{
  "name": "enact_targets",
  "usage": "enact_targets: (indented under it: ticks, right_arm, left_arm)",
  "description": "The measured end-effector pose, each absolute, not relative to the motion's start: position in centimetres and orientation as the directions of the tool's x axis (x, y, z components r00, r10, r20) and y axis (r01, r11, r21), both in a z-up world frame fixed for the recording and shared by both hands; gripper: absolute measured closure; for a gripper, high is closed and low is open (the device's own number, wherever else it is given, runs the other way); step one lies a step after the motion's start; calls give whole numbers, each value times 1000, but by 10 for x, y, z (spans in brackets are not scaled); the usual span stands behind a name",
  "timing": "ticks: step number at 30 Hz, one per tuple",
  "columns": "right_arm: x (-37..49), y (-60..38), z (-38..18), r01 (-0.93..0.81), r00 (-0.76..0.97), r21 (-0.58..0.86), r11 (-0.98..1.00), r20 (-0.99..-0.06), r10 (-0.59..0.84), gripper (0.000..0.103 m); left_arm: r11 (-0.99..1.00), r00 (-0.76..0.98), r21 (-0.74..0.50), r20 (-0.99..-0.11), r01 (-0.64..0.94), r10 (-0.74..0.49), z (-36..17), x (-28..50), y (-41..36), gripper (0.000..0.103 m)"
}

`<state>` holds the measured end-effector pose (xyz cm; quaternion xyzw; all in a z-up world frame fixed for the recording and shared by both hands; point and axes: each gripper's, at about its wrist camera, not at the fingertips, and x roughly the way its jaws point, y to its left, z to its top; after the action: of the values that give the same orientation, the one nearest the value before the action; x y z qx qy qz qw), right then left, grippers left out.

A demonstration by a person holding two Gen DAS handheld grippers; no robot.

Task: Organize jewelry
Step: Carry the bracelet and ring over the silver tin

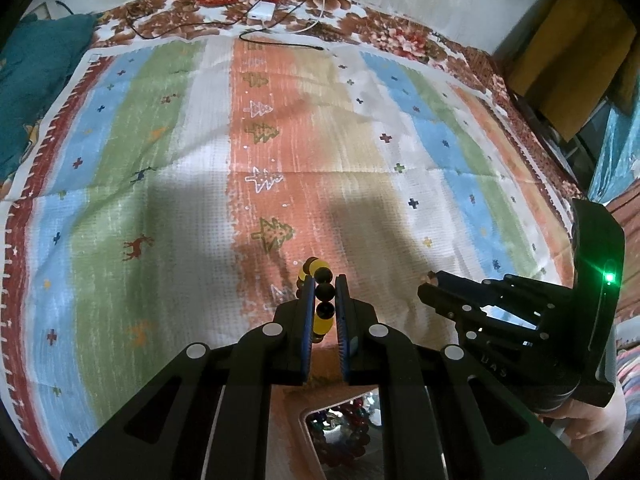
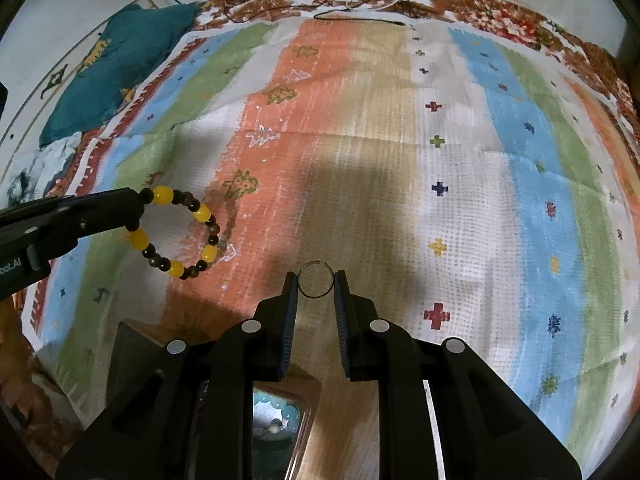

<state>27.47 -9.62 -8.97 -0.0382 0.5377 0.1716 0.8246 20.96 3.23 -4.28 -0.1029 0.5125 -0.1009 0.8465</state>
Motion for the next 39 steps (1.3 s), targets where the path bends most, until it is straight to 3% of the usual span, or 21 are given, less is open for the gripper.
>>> enact_targets:
  ticks: [39]
  right_arm:
    - [218, -95, -51, -411, 416, 131, 902, -854, 313, 84]
  left_arm:
    - [939, 561, -328, -761, 99, -325, 3, 147, 26, 94]
